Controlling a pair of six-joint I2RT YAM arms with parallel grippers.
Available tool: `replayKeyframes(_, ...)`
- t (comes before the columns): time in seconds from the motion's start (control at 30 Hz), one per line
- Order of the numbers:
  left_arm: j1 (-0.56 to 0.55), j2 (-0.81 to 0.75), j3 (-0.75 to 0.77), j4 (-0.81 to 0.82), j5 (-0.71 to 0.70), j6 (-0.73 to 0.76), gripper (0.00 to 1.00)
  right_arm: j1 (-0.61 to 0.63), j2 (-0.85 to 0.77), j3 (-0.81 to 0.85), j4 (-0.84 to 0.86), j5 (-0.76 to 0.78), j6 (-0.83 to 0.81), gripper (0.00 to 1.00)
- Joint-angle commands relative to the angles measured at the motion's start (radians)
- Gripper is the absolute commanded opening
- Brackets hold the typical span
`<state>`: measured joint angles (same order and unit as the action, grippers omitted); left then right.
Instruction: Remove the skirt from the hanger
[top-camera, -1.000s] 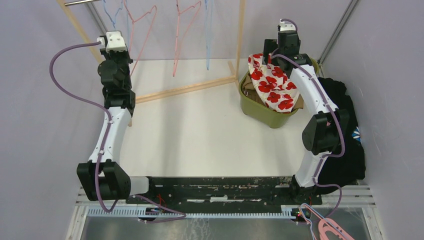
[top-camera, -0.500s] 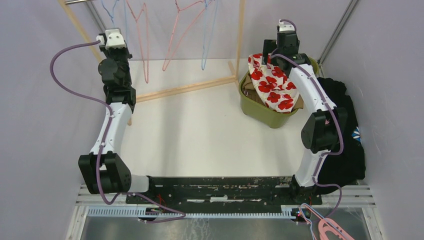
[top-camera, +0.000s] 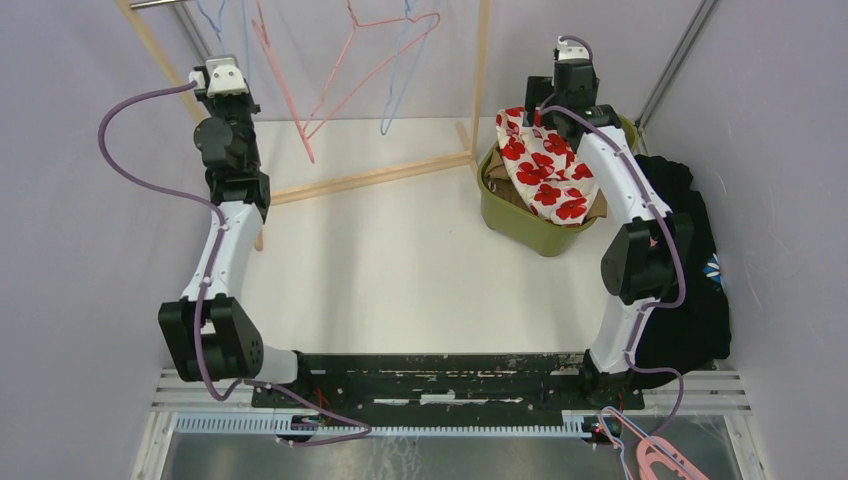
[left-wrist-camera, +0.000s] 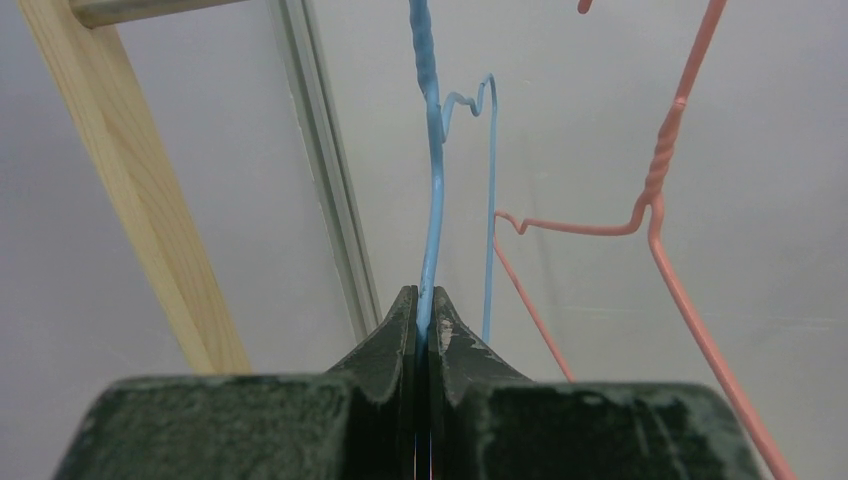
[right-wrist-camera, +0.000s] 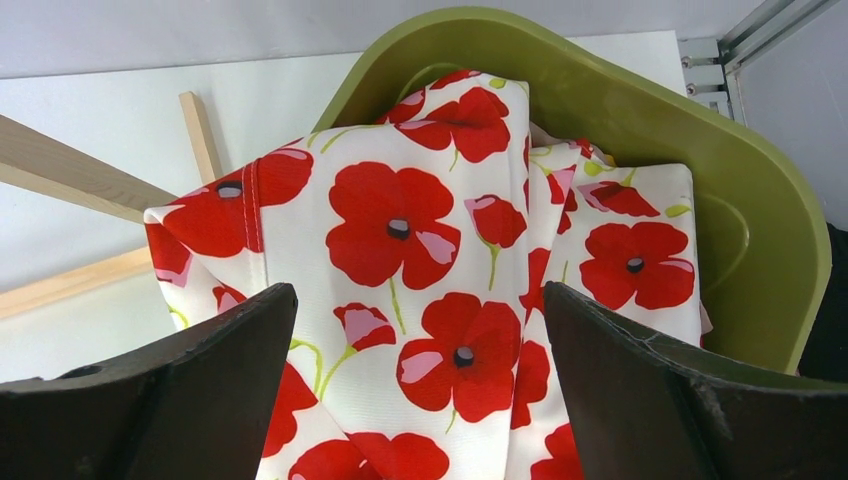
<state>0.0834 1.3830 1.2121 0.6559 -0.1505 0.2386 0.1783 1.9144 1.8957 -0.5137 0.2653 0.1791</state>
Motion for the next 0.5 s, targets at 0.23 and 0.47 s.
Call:
replayKeyframes(0.23, 0.047, 0.133, 0.137, 0.073, -0.005, -0.063, 0.03, -0.011, 0.013, 0.057, 0.031, -0.023, 0.014, 1.00)
replayKeyframes(0.47, 0.064, 0.192, 0.171, -0.001, -0.041, -0.098, 0.03, -0.016, 0.017, 0.052, 0.033, -0.035, 0.023, 1.00)
